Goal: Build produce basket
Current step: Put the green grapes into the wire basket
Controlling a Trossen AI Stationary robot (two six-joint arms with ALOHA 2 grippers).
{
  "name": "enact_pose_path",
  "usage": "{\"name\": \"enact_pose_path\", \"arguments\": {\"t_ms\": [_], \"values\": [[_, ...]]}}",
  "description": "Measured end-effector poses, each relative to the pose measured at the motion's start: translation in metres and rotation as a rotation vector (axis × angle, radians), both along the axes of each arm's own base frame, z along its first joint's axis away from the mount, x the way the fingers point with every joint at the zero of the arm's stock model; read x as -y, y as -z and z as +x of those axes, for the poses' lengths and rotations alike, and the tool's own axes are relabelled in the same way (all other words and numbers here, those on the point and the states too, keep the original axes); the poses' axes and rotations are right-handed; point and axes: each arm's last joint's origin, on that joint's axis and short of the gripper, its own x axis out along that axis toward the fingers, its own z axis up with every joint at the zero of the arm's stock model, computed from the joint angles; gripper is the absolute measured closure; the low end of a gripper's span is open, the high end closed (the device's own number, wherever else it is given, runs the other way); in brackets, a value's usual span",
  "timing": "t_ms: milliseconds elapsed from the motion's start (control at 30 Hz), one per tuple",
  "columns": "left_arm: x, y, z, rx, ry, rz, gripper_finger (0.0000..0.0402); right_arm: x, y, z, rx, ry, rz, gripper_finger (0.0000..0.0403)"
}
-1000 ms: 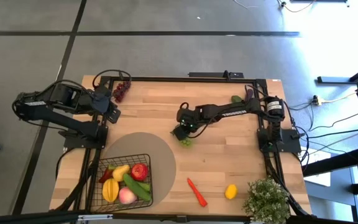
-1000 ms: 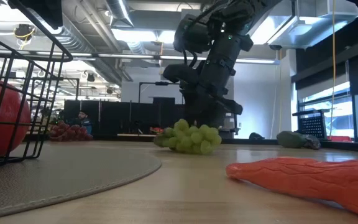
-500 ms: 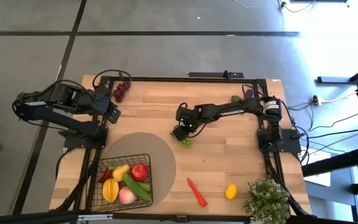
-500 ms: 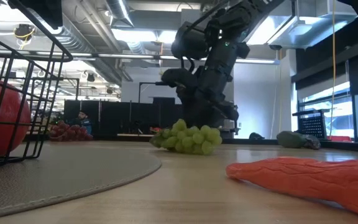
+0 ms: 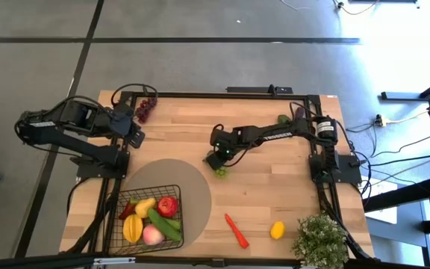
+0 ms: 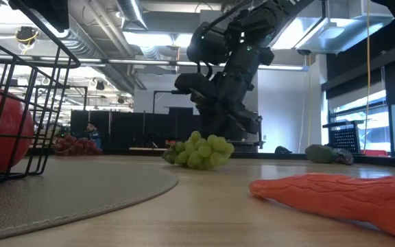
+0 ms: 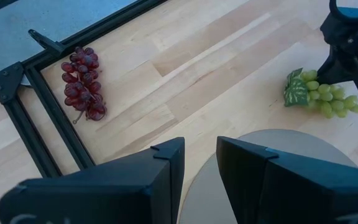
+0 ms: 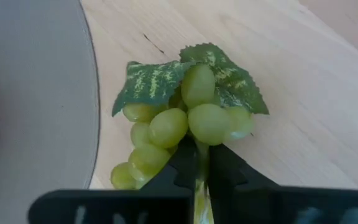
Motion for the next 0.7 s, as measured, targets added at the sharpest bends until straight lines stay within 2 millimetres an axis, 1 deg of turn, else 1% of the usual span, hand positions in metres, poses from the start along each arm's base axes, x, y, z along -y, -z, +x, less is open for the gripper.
{"name": "enact_pose_path", "arguments": {"t_ms": [133,300,500,700], "values": [[0.0,0.0,0.0,0.001,0.0,0.0,0.0318,0.0,-0.011,0.007,0.039,-0.03,-0.019,0.0398],[0.0,0.0,0.0,0.0,0.0,0.0,0.0318,0.0,-0.038,0.022,0.115,-0.06,-0.076,0.04],[0.0,0.0,0.0,0.0,0.0,0.0,0.0318,-0.002,-0.078,0.036,0.194,-0.106,-0.172,0.0401],[0.0,0.0,0.0,0.0,0.0,0.001,0.0318,-0.013,-0.126,0.048,0.319,-0.174,-0.259,0.0402]]}}
